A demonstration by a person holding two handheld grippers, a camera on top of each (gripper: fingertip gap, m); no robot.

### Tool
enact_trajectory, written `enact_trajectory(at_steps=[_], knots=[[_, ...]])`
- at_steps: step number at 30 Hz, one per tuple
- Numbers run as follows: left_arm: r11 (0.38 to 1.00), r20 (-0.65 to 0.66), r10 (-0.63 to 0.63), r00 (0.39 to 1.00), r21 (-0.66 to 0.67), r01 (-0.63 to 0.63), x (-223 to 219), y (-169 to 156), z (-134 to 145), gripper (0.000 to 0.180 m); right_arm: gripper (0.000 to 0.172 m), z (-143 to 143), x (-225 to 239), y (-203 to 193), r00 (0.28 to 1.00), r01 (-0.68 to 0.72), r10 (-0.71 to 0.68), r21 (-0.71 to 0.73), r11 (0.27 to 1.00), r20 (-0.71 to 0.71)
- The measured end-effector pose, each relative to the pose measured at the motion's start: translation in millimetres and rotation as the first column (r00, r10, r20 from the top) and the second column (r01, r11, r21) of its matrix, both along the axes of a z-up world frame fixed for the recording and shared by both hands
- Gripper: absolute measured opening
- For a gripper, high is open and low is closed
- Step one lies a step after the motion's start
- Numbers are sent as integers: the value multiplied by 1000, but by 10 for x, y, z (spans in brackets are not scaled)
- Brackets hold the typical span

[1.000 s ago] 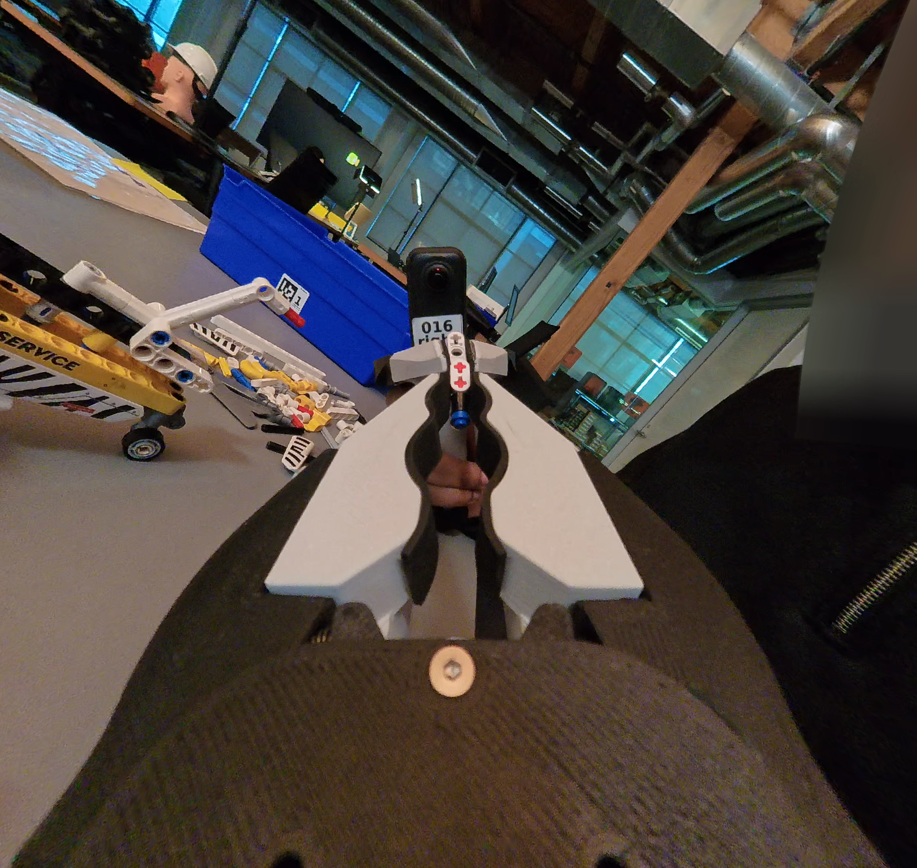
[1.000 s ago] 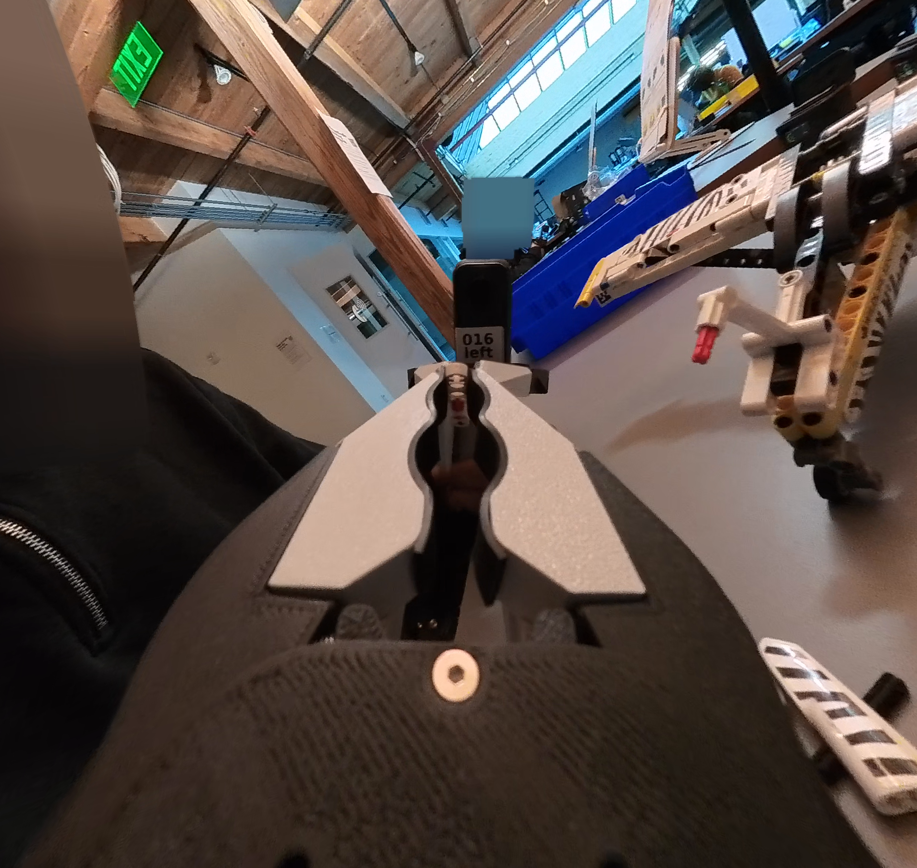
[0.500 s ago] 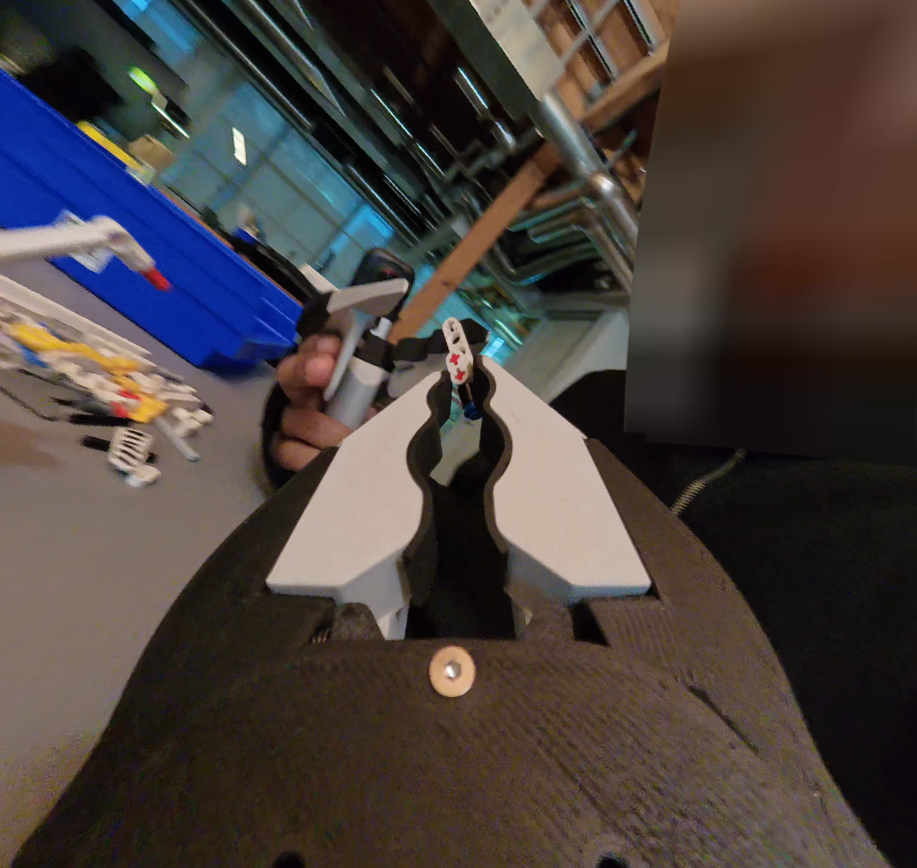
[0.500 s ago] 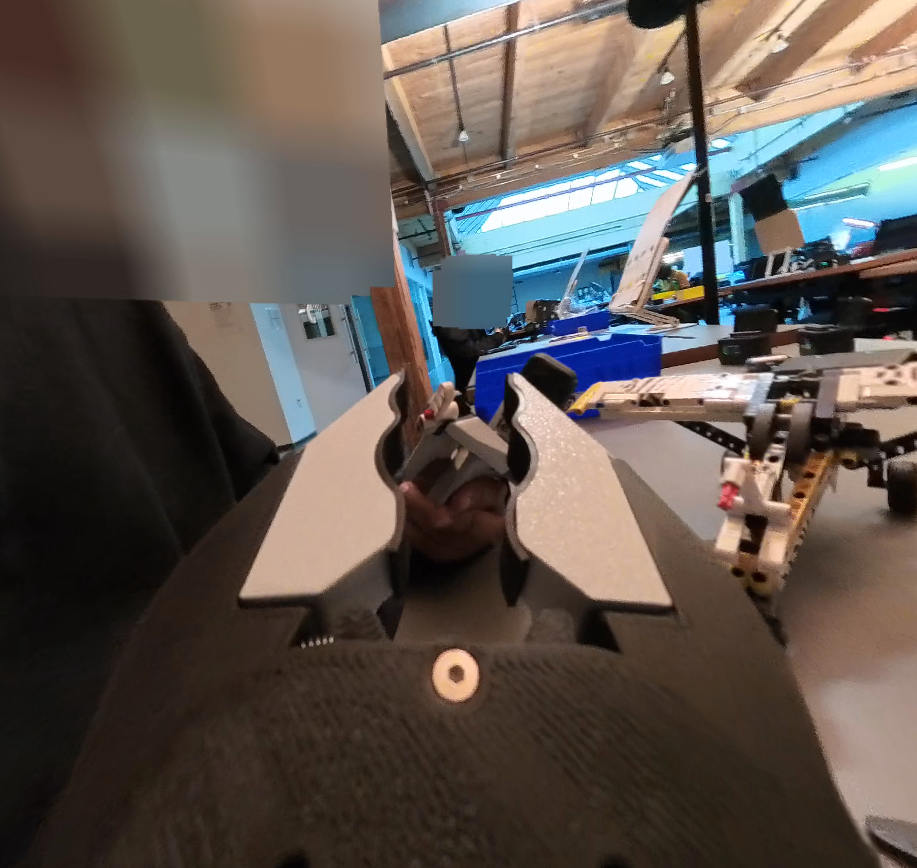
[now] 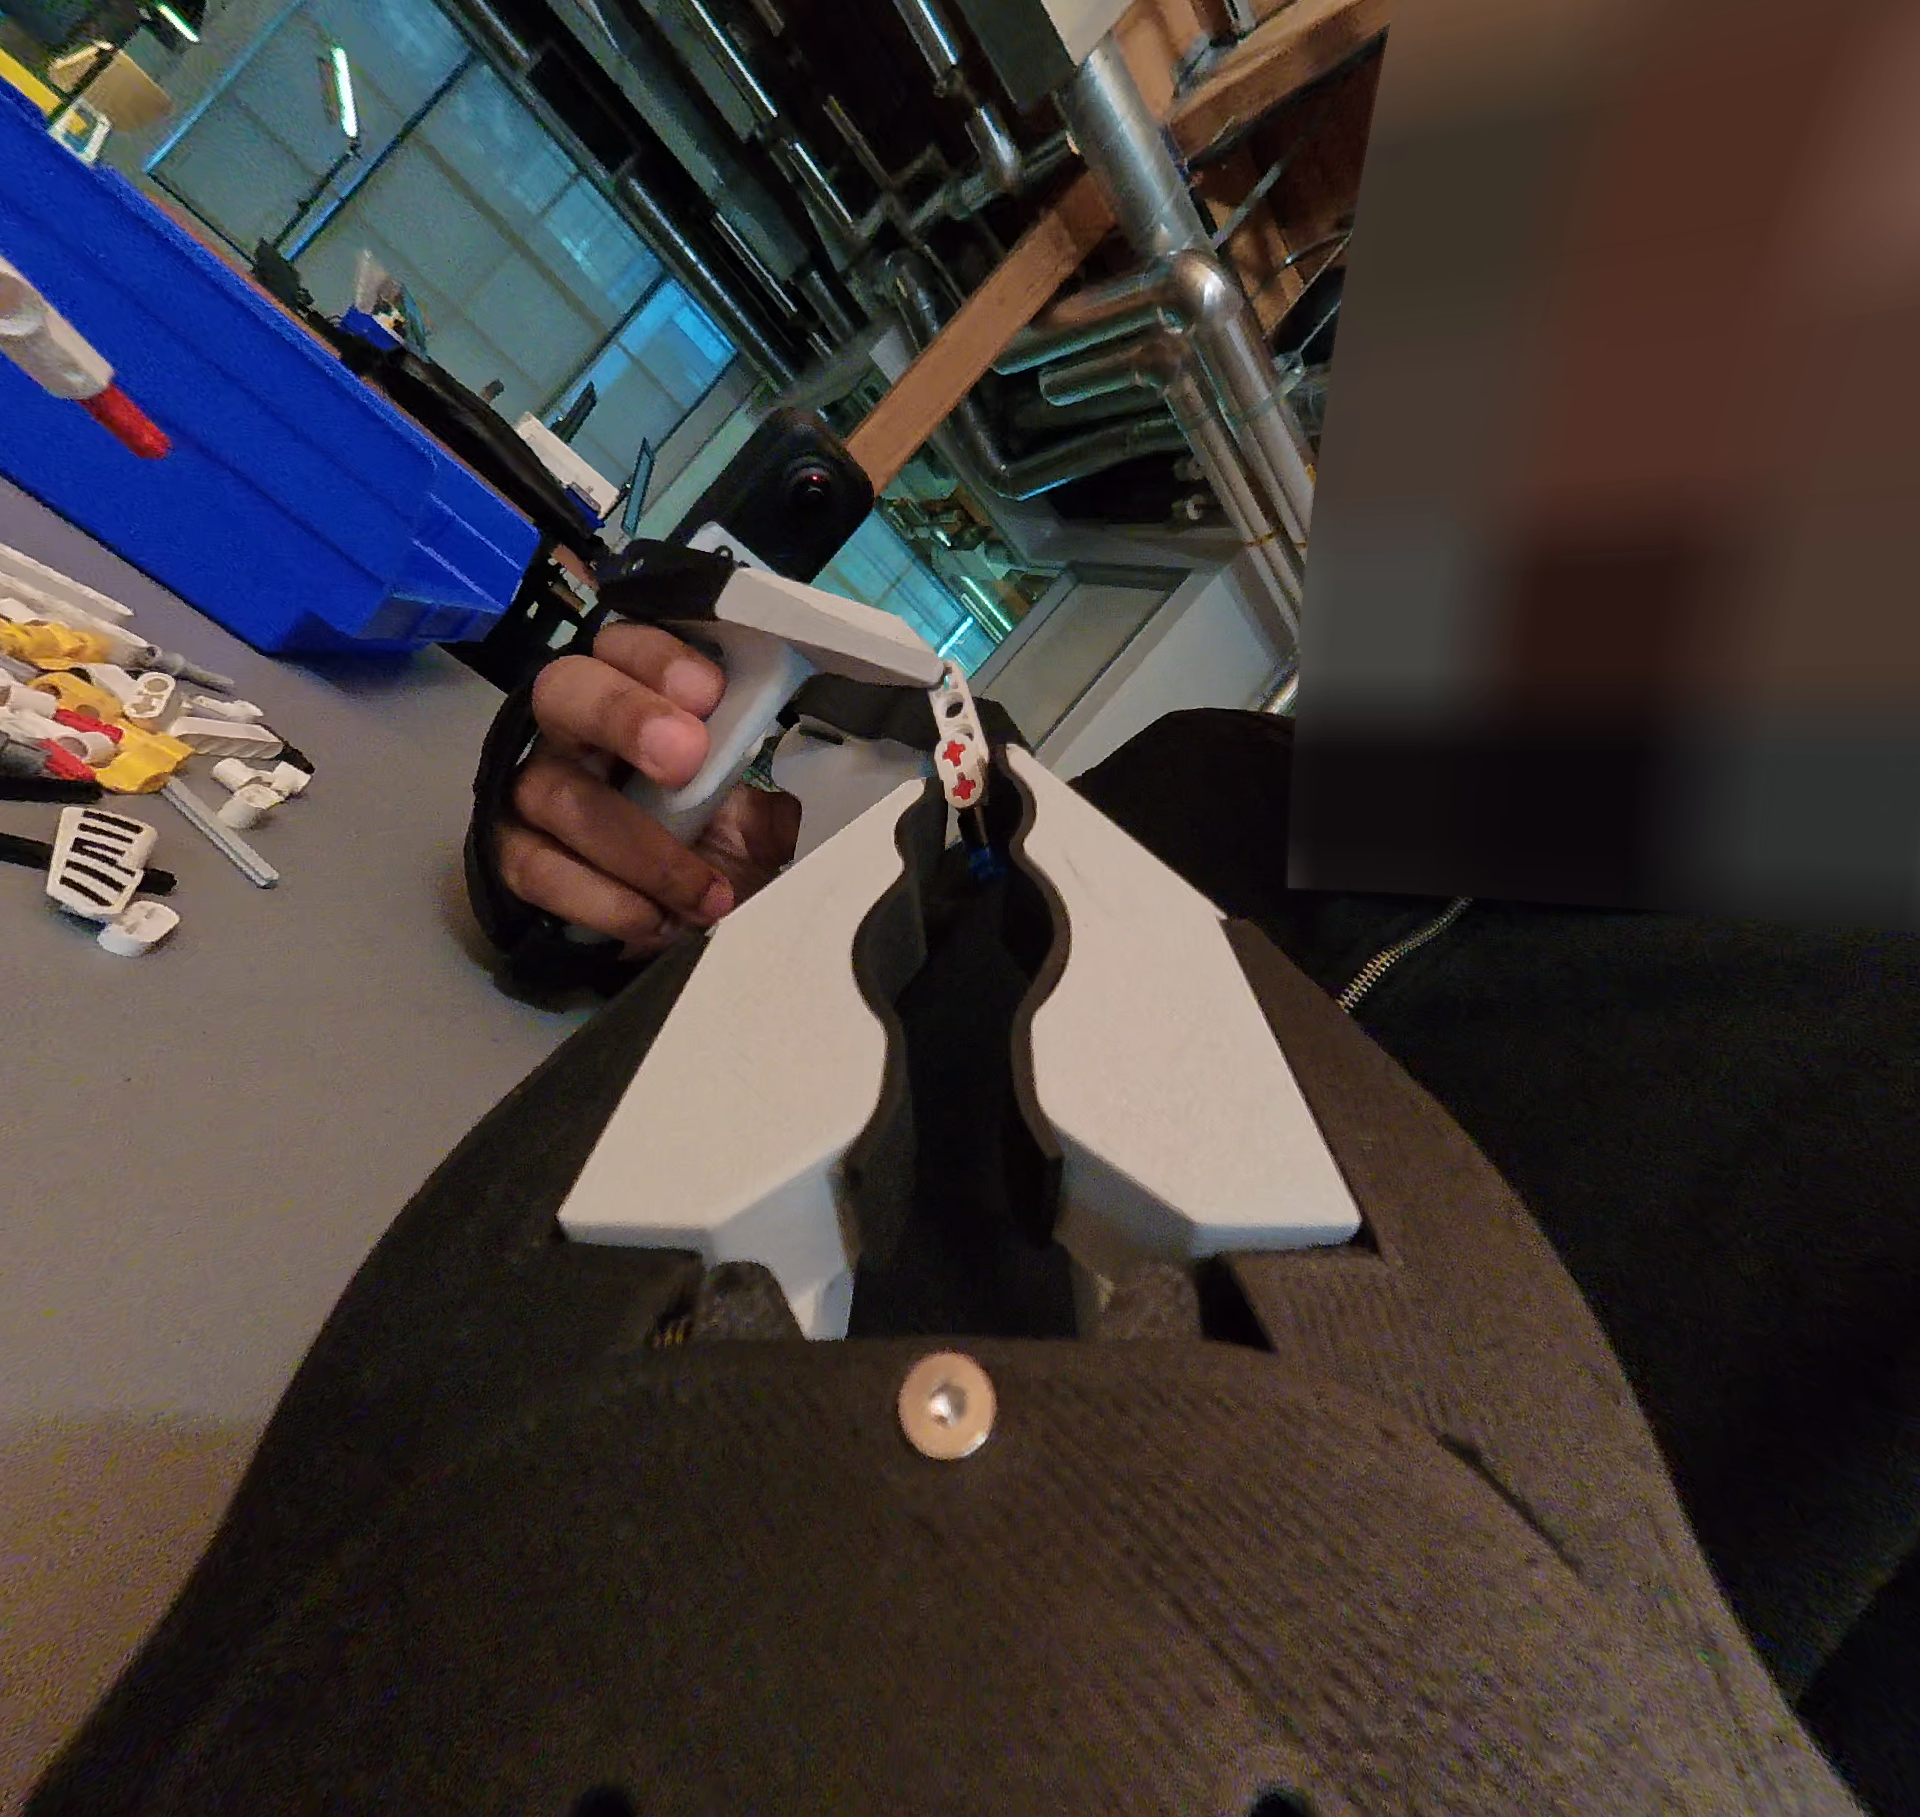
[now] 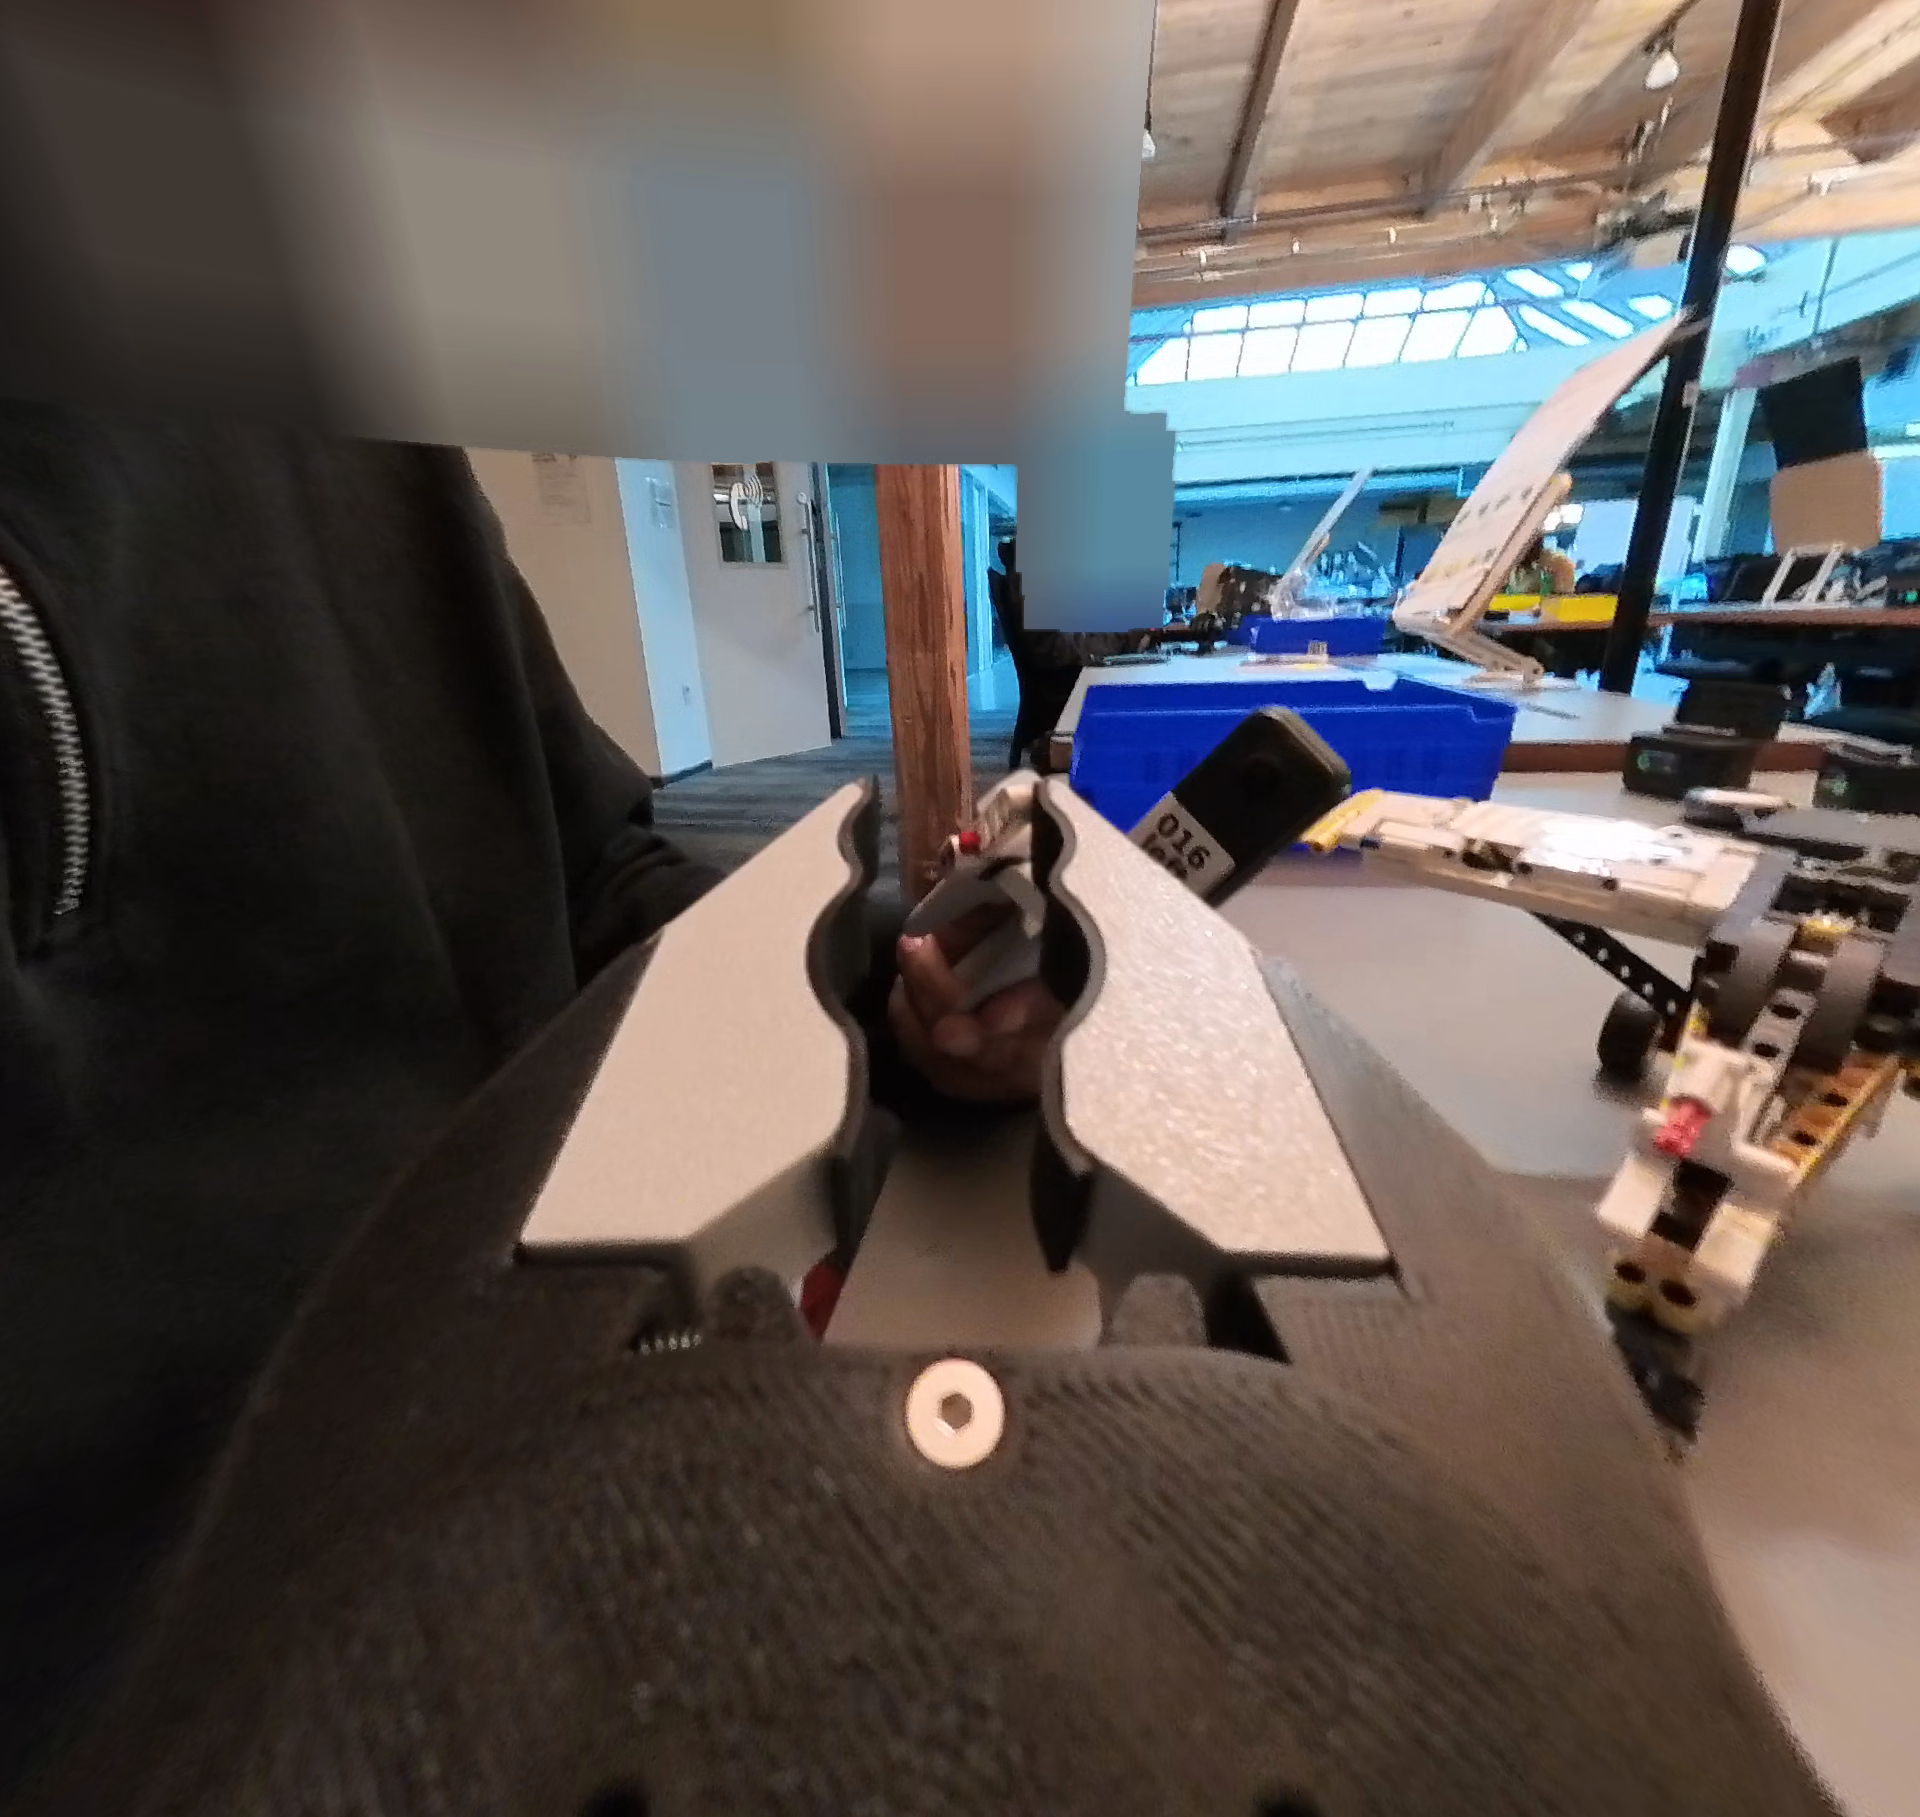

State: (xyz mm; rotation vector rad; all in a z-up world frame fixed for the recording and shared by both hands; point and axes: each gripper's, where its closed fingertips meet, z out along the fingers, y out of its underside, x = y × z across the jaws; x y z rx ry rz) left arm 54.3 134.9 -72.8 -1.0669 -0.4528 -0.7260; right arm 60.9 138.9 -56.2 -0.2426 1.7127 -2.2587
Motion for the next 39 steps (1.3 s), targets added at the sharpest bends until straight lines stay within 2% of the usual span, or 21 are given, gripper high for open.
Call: enact_trajectory(at_steps=[3, 15, 19, 21, 25, 26, 28, 30, 32, 35, 39], knots=[[999, -8, -33, 999, -3, 33, 52, 36, -1, 7, 27, 53, 63, 11, 1000, -14, 13, -47, 999, -16], [993, 11, -111, 994, 42, 111, 140, 47, 37, 6, 17, -21, 169, -71, 996, -1, -1, -16, 1000, -94], [985, 95, -121, 988, 132, 108, 65, 37, 84, 6, 11, 10, 138, -79, 996, 28, -31, -41, 999, -82], [977, 119, -151, 981, 169, 130, 83, 89, 107, 6, 2, 36, 117, -52, 995, 47, -52, -63, 997, -89], [965, 147, -178, 973, 219, 144, 90, 132, 133, 6, 2, 57, 104, -31, 993, 63, -71, -79, 995, -97], [966, 150, -171, 974, 218, 136, 81, 130, 130, 0, 2, 54, 89, -35, 992, 72, -79, -74, 995, -95], [971, 137, -112, 984, 224, 79, 40, 108, 137, 1, 2, 42, 36, -46, 990, 103, -108, -62, 993, -88], [979, 105, 24, 994, 199, -44, -36, 87, 136, 9, 1, 57, -37, -34, 987, 139, -143, -70, 988, -66], [967, 58, 192, 980, 160, -199, -130, 38, 139, 32, 1, 90, -113, 5, 987, 157, -160, -86, 984, -21], [896, -96, 443, 891, 72, -437, -219, -5, 125, 43, 1, 109, -248, 32, 984, 159, -152, -81, 984, 93], [790, -366, 552, 749, -57, -610, -222, 118, 59, 41, 1, 76, -305, 10, 970, 71, -59, -42, 997, 235]])
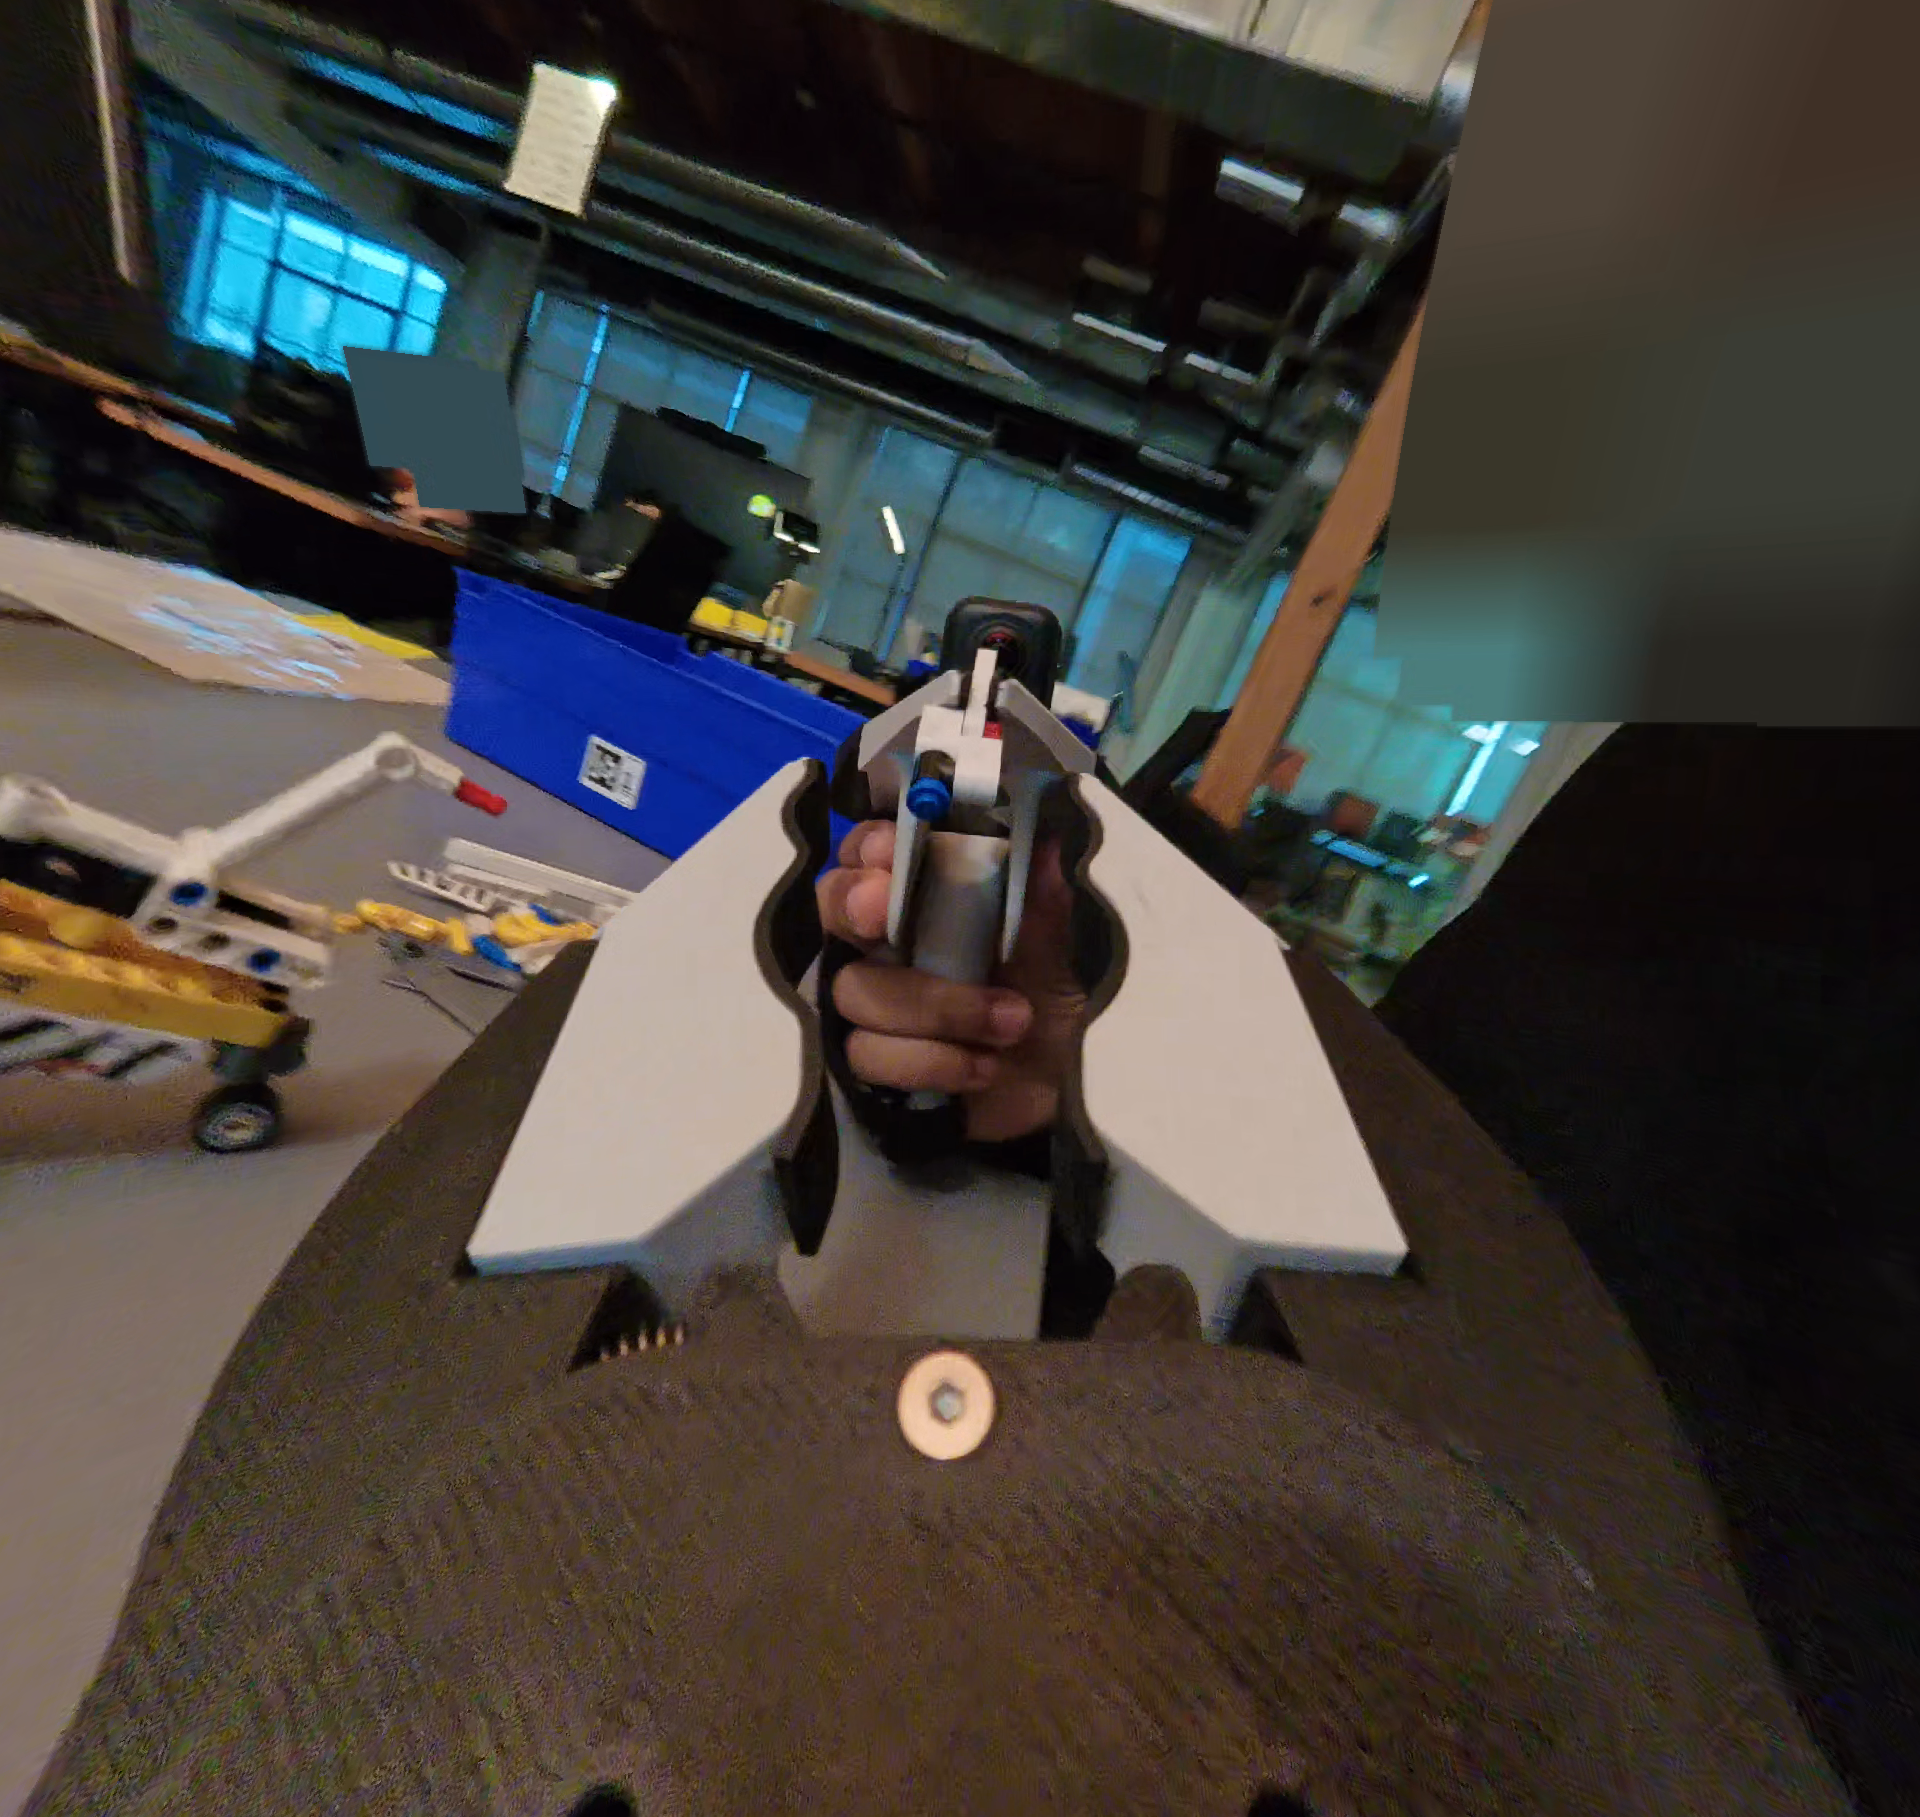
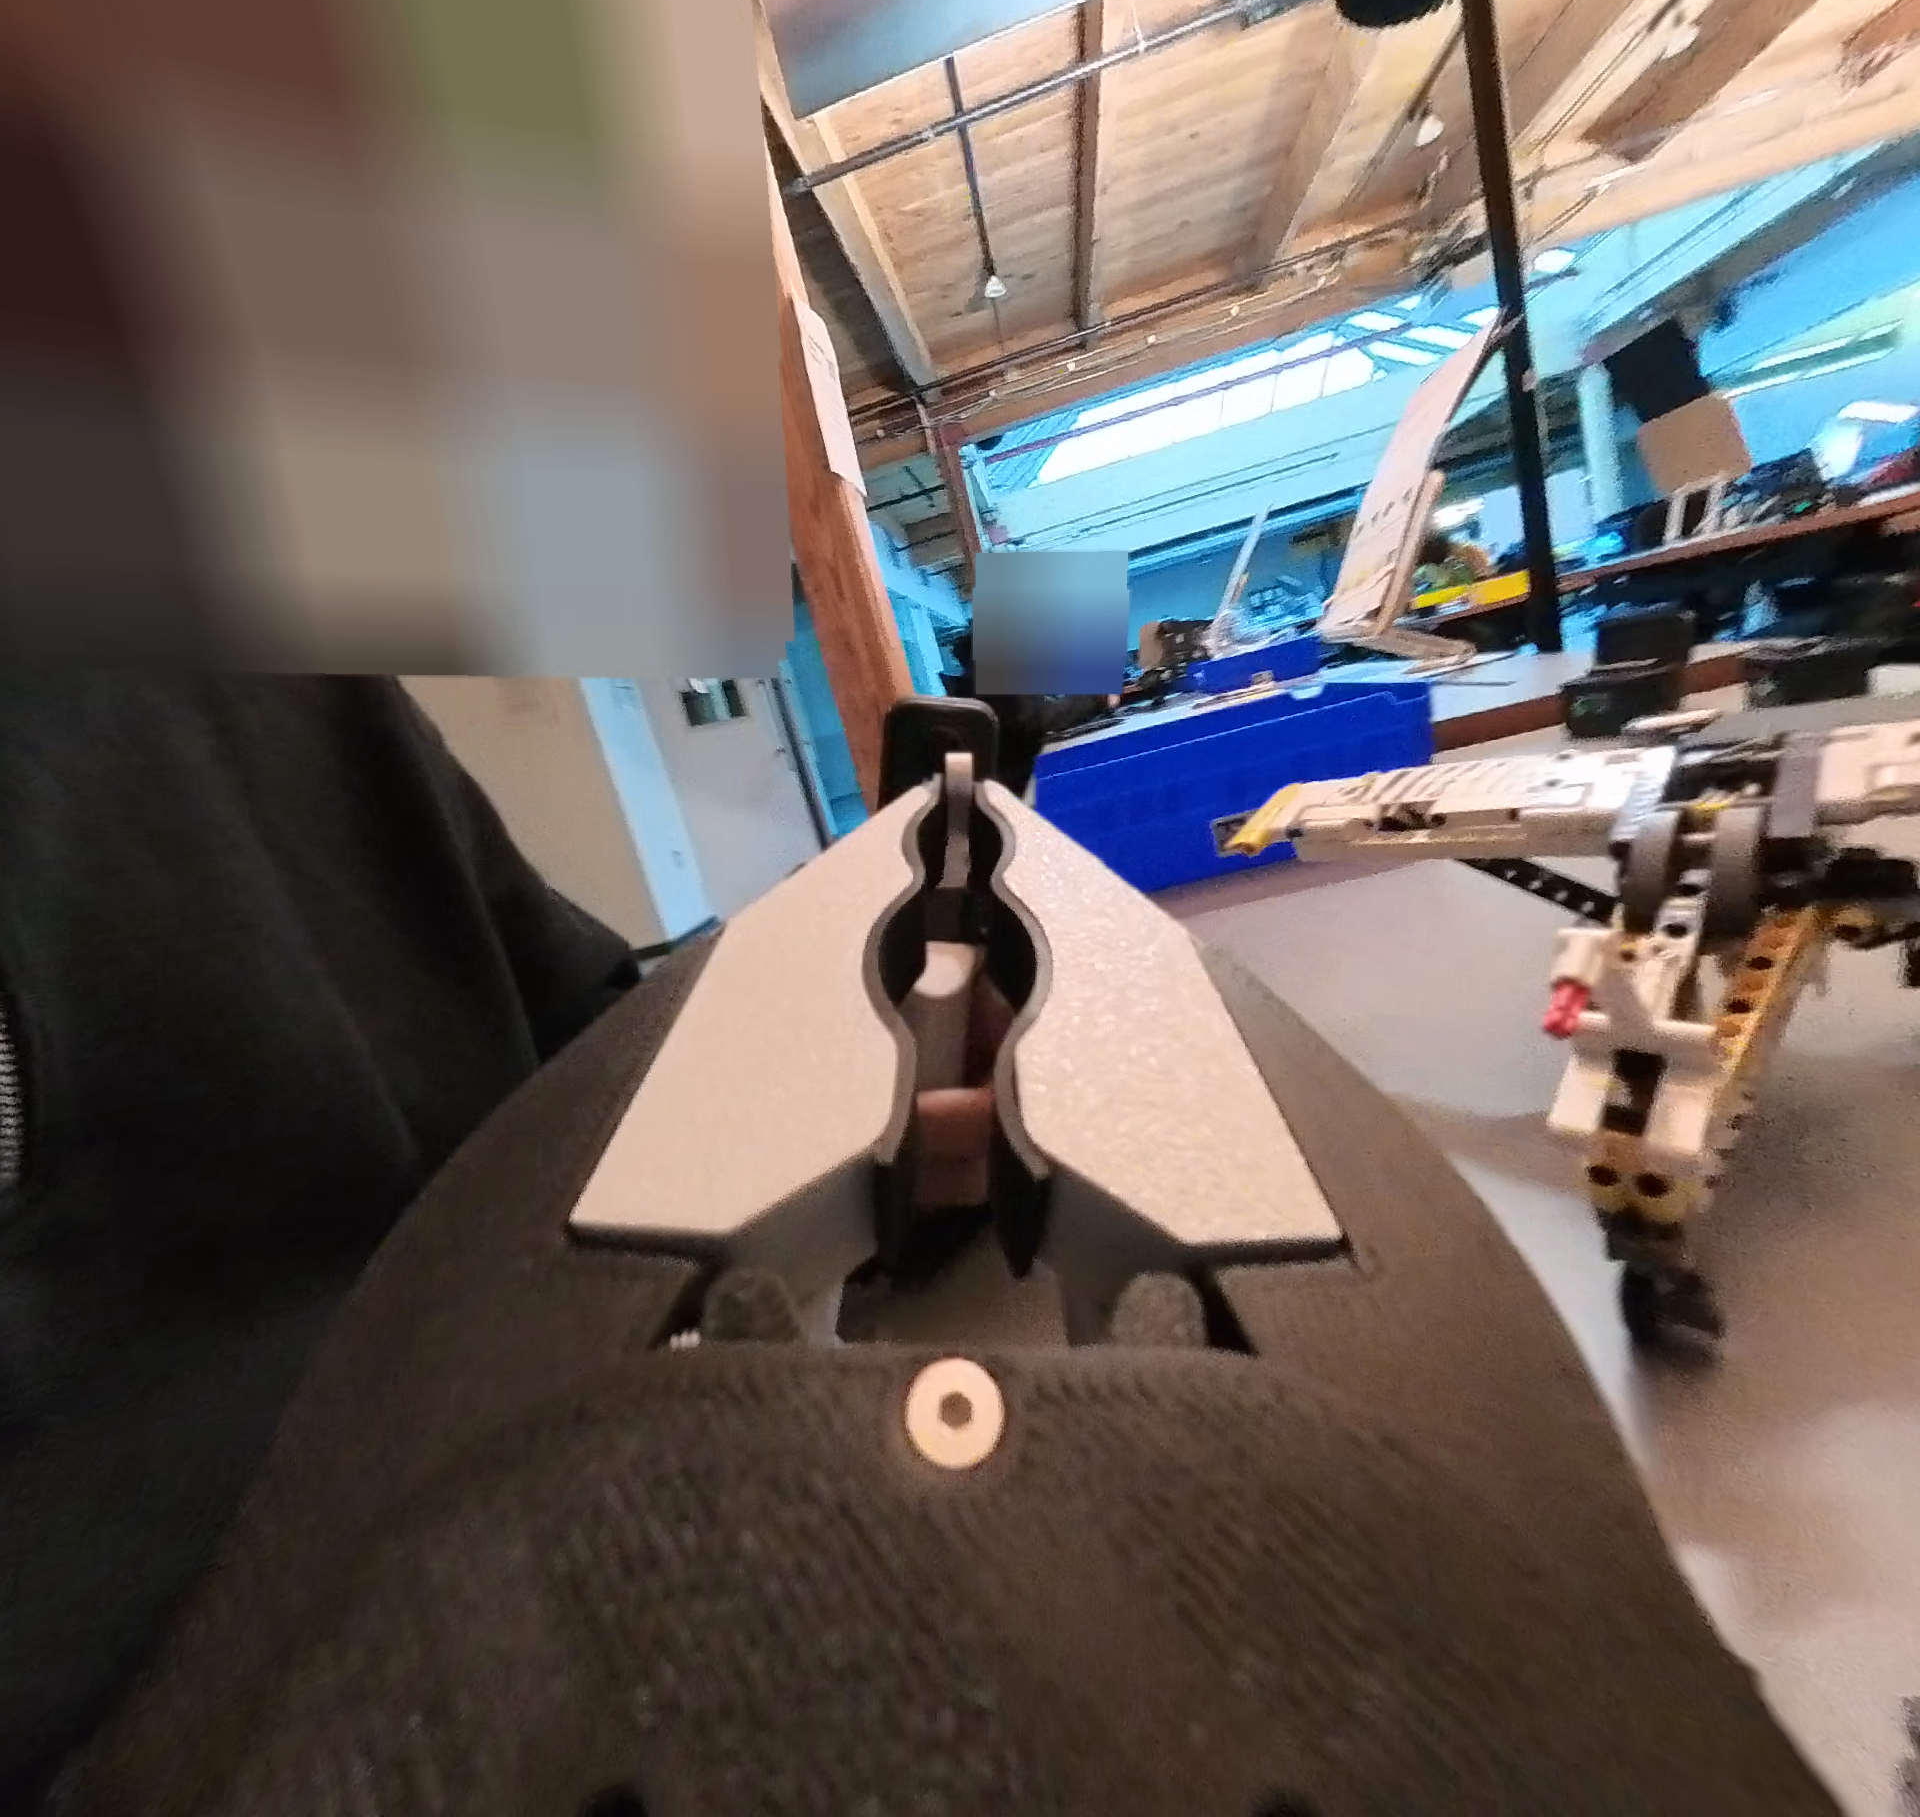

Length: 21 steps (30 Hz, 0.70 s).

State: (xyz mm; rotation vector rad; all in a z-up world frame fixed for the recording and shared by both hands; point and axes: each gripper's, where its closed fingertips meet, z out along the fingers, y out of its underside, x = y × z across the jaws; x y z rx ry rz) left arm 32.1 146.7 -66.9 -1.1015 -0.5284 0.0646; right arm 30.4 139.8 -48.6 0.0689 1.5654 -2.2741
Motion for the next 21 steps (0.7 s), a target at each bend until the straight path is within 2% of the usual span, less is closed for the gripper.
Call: enact_trajectory(at_steps=[2, 3, 10, 15, 20, 21], knots=[[997, -48, 75, 996, -32, -77, -30, -51, 13, 25, 1, -4, -1, -5, 999, -31, 30, 3, 1000, 36], [996, -64, 82, 995, -33, -84, -24, -73, 24, 23, 1, -13, -6, -9, 999, -32, 31, 7, 999, 42], [1000, -29, 12, 1000, -20, -12, -11, -77, 7, 29, 1, -48, 45, -48, 996, -78, 77, 30, 996, 53], [998, -47, -23, 999, -53, 21, 48, -11, -2, 12, 1, -65, 46, -65, 995, -86, 83, 41, 995, 62], [997, -27, -41, 999, -63, 39, 35, -5, -23, 12, 2, -78, 28, -62, 994, -87, 84, 43, 995, 71], [997, -22, -35, 999, -68, 33, 20, -4, -31, 13, 6, -79, 21, -58, 994, -87, 84, 41, 995, 75]])
